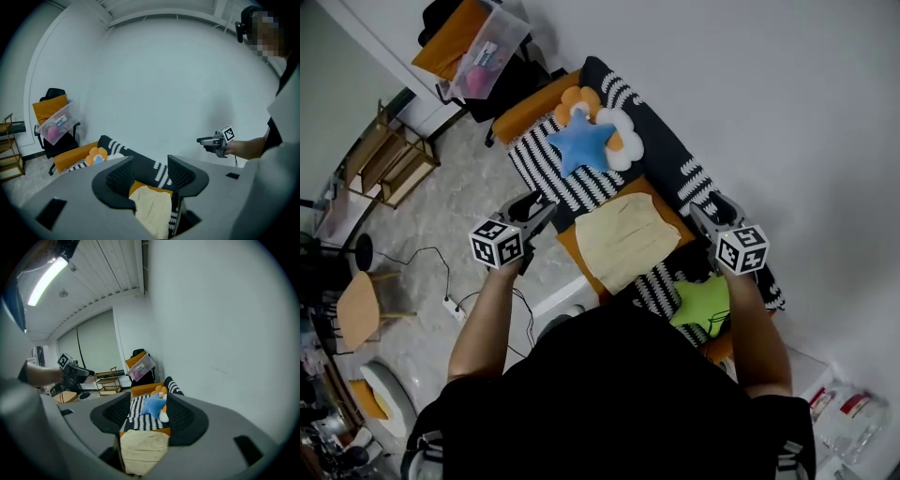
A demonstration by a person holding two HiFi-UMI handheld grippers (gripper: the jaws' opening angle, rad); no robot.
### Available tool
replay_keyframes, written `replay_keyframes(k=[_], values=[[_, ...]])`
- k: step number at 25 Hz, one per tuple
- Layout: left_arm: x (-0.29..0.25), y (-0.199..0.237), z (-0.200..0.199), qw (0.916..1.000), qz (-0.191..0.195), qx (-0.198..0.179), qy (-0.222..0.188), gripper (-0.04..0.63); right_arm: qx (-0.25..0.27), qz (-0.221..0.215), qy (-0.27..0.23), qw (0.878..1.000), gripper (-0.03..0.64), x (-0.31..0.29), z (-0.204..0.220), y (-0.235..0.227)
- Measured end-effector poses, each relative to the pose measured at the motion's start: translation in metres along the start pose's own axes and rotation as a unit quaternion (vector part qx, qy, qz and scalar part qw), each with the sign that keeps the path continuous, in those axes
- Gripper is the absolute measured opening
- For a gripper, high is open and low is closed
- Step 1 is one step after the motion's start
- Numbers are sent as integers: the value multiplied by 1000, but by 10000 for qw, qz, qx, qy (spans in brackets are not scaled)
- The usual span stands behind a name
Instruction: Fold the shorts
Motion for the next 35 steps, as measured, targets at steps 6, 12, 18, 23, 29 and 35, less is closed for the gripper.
replay_keyframes(k=[6,12,18,23,29,35], values=[[-9,-9,1,9995,-298,39,48,242,213,-334,204,9990,249,-20,5,-31],[-34,-4,7,9984,-500,83,248,242,495,-603,581,9953,250,-47,16,-64],[-53,7,18,9976,-420,6,542,242,691,-736,961,9902,250,-71,33,-79],[-70,25,30,9968,-190,-9,777,242,783,-798,1226,9861,250,-98,42,-80],[-101,59,49,9950,42,85,994,242,1013,-817,1618,9782,250,-136,59,-85],[-130,105,73,9907,120,115,1348,242,1274,-883,2121,9649,252,-183,82,-87]])
Point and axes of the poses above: the fingertips, and each gripper's own axes: x backward along the fingers, y to its left, z out of its underside, the point moved 8 cm from there along x, backward along the fingers, and after that the axes turned 4 degrees about y, right-handed, at the moved point
